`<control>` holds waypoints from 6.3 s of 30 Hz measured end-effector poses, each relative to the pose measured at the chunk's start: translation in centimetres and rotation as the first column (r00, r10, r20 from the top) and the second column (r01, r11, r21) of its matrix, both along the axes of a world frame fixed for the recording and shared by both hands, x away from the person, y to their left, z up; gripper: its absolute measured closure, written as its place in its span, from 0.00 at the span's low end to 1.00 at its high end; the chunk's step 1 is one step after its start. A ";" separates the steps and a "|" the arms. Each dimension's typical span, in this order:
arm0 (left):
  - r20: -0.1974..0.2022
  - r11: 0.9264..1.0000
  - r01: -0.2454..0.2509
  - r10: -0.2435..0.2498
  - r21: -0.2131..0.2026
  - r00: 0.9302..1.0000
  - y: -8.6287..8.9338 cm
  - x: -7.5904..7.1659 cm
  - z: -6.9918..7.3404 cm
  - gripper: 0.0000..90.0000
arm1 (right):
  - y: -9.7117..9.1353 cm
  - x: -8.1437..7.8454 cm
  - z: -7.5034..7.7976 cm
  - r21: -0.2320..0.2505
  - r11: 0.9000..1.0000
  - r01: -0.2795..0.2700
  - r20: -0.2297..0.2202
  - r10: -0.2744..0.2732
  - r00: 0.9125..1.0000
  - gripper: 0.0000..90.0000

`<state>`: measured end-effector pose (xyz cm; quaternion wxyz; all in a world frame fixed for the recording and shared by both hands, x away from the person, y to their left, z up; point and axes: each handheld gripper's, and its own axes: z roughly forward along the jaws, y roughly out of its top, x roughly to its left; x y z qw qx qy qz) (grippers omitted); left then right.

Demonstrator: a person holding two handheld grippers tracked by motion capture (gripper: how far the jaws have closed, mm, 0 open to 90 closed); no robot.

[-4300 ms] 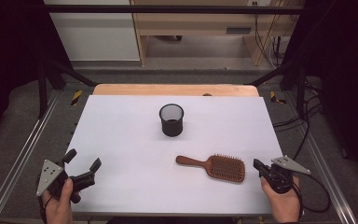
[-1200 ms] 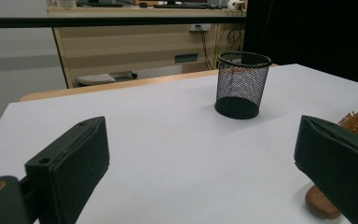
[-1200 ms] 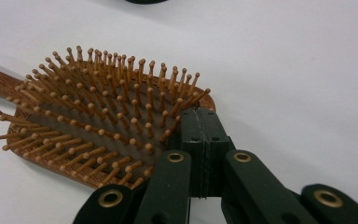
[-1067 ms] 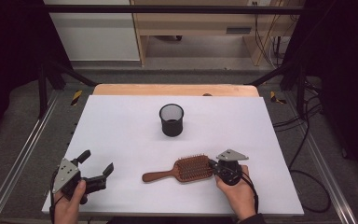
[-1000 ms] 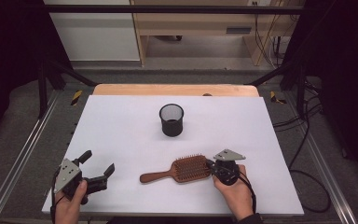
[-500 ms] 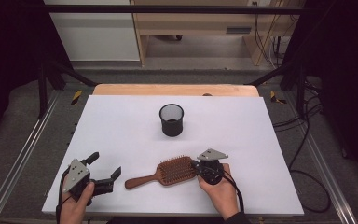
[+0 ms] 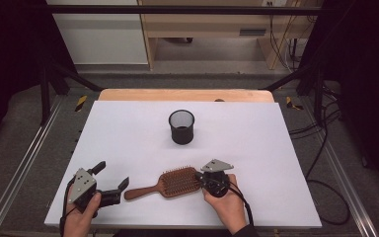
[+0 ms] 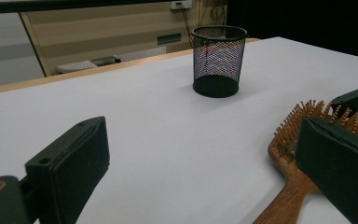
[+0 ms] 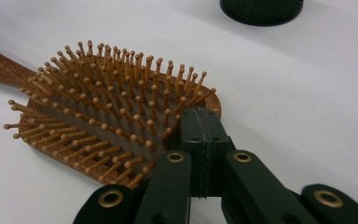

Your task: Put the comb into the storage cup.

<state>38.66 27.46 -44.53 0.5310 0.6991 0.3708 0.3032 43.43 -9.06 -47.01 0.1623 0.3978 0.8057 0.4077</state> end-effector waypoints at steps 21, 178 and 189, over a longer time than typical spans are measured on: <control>-0.006 1.000 0.016 -0.016 0.020 1.000 -0.4 0.0 -0.1 0.04 | 0.3 0.2 0.0 0.005 1.000 -0.008 0.003 0.008 1.000 1.00; -0.662 0.655 0.604 -0.206 0.454 0.721 -11.1 5.3 -0.3 0.81 | -13.8 -2.8 2.2 0.124 0.983 0.135 0.321 -0.169 0.932 0.14; -0.503 0.760 0.497 -0.261 0.420 0.824 -11.0 4.5 2.1 0.81 | -13.6 -2.9 2.4 0.161 0.979 0.121 0.309 -0.166 0.936 0.12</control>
